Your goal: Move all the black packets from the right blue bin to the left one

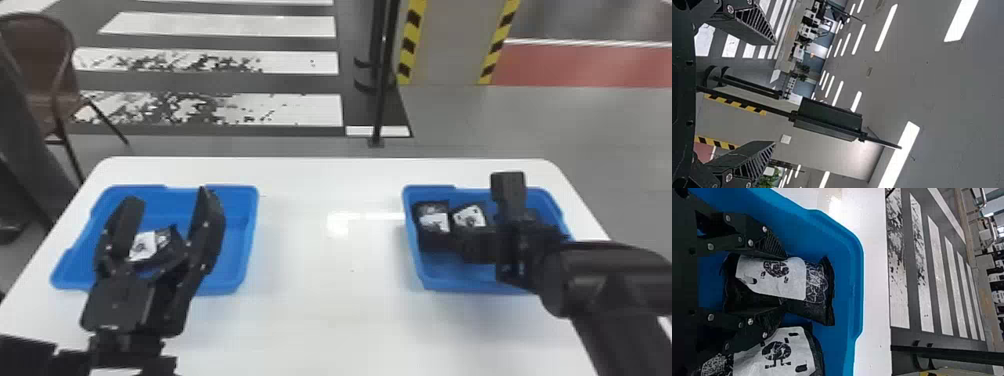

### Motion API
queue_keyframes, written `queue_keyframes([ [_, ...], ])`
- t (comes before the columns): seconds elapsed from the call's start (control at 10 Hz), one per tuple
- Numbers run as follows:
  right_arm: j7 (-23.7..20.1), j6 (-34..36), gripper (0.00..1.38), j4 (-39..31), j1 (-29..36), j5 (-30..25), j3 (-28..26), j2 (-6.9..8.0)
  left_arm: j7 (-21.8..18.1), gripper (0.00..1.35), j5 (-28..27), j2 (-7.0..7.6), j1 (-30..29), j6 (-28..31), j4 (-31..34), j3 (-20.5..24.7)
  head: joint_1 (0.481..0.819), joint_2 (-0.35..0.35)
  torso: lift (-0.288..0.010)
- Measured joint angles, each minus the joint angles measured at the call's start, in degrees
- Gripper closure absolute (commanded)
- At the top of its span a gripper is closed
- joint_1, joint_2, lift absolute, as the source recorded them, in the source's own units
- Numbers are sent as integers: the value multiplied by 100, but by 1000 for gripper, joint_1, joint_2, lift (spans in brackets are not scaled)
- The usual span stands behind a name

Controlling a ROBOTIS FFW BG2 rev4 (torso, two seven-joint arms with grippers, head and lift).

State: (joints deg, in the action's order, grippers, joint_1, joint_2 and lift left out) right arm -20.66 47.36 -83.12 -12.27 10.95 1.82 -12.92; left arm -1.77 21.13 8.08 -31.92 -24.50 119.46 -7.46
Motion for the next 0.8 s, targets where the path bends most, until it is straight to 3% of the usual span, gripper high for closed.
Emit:
queue_keyframes([
  [0.3,-5,58,1078,-265,124,-36,-12,-14,1,136,-21,0,0,-69,-14,11,695,-32,-140],
  [0.6,0,-274,1078,-1571,919,-66,-449,30,1,136,-32,-8,-12,-205,-14,25,695,-36,-140],
  [0.8,-22,-882,1078,-2504,1581,-16,-919,127,0,130,33,-23,-15,-299,-14,58,695,-56,-140],
])
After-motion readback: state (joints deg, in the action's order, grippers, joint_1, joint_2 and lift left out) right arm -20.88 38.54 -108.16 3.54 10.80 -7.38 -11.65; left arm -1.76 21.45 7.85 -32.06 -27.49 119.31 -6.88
